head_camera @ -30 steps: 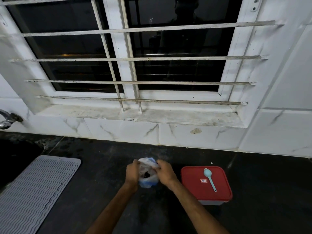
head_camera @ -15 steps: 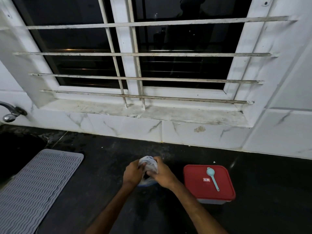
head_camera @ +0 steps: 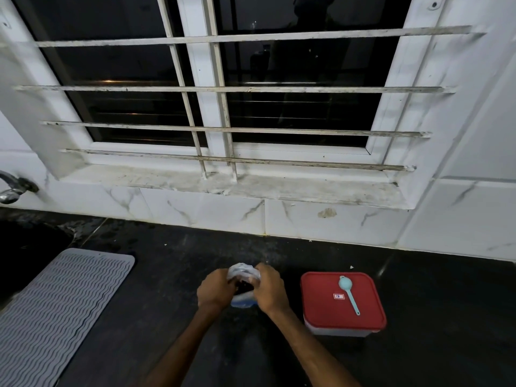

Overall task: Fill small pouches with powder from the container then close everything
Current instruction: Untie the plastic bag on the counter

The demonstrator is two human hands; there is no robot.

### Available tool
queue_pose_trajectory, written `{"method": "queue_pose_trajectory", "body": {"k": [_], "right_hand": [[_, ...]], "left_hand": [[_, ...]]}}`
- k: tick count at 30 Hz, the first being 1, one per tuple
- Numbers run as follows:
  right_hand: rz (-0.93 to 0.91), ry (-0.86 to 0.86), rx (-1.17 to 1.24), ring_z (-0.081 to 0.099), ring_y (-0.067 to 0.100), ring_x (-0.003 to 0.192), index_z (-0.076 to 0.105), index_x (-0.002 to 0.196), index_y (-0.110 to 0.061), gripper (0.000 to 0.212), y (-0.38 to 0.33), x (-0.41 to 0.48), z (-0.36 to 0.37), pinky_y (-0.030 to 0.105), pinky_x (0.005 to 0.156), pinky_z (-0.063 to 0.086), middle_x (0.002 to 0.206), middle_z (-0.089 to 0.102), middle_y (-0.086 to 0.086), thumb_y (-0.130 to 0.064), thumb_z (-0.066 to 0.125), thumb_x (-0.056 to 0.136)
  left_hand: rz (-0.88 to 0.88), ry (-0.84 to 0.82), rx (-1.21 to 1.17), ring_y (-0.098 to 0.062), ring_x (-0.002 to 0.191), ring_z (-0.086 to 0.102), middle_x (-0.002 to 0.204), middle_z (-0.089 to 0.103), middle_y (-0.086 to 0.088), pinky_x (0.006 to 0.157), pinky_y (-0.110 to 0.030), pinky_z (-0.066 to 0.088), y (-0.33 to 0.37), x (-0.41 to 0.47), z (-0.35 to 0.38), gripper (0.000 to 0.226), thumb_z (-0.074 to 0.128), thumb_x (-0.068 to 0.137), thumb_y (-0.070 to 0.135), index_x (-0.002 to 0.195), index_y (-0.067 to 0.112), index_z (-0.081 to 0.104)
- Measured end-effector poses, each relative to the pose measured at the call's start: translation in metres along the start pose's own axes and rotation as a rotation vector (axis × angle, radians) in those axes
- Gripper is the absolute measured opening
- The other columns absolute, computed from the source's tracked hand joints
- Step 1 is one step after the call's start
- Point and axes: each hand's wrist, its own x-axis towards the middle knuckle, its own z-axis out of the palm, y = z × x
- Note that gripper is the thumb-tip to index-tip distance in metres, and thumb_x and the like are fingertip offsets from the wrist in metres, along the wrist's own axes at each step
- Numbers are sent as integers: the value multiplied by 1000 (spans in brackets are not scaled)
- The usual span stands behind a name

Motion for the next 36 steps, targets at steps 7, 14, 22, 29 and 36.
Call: {"method": "queue_pose_trajectory", "body": {"k": [7, 14, 22, 29, 36], "right_hand": [[62, -194, -71, 64, 26, 98, 60, 98, -13, 17, 2, 4, -6, 30, 76, 46, 106, 67, 10, -19, 68, 83], [151, -266, 5, 61, 16, 82, 67, 104, -7, 28, 12, 17, -25, 27, 68, 47, 100, 70, 9, -21, 75, 80], [224, -288, -107, 66, 28, 100, 65, 113, -7, 35, 13, 13, -20, 33, 80, 54, 113, 68, 11, -21, 69, 82], [252, -278, 17, 70, 26, 86, 68, 99, -9, 28, 16, 13, -9, 44, 76, 60, 97, 71, 11, -26, 73, 77], [404, -246, 187, 71, 23, 82, 65, 95, -10, 12, 26, 6, 4, 42, 68, 62, 99, 68, 10, -16, 66, 85]], "left_hand": [[-80, -31, -377, -28, 95, 66, 100, 70, -13, 81, -35, 52, -2, 10, 7, 32, 53, 92, 32, 105, 7, 70], [-40, -205, -403, -17, 91, 64, 100, 67, -7, 80, -36, 53, -13, 22, 14, 43, 55, 87, 48, 105, 10, 64], [192, -75, -235, -21, 95, 56, 111, 53, -11, 77, -27, 44, 3, 15, 10, 33, 66, 81, 4, 111, 5, 52], [163, -38, -292, -20, 107, 52, 123, 46, -10, 88, -22, 41, -12, 15, 13, 60, 78, 72, 4, 125, 6, 48], [-392, -301, -562, -22, 83, 66, 113, 58, -15, 64, -33, 57, -32, 5, 30, 62, 73, 84, 30, 125, 6, 33]]}}
